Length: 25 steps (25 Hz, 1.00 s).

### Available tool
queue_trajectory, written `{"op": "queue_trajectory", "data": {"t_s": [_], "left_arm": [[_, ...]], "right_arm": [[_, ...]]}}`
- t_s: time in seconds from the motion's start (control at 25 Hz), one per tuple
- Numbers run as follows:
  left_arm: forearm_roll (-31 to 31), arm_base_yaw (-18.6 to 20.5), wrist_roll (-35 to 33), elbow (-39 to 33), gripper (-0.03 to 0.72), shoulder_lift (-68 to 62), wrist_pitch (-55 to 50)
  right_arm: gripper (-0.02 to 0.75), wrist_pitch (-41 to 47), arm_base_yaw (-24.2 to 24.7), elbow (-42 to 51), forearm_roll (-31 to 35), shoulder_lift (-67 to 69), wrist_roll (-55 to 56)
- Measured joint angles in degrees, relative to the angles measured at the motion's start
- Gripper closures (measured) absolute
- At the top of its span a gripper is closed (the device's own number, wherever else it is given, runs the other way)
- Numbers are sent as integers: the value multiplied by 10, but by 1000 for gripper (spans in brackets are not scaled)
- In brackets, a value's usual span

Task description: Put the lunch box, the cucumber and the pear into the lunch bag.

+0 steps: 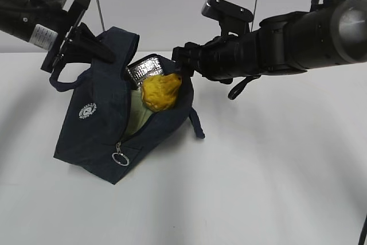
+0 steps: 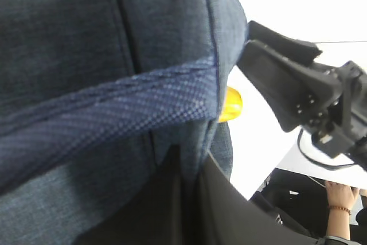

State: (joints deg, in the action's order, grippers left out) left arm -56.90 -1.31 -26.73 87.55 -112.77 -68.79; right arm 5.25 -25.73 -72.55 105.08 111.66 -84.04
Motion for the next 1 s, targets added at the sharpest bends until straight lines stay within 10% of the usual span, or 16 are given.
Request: {"op": "queue_trajectory", "data": {"t_s": [0.36, 1.0], "left_arm": [[0, 0, 0, 0, 686, 0, 0], [-1, 0, 0, 0, 686, 0, 0]], "right_arm": [[290, 43, 0, 0, 0, 26, 28], [734, 93, 2, 1, -46, 35, 41]]}}
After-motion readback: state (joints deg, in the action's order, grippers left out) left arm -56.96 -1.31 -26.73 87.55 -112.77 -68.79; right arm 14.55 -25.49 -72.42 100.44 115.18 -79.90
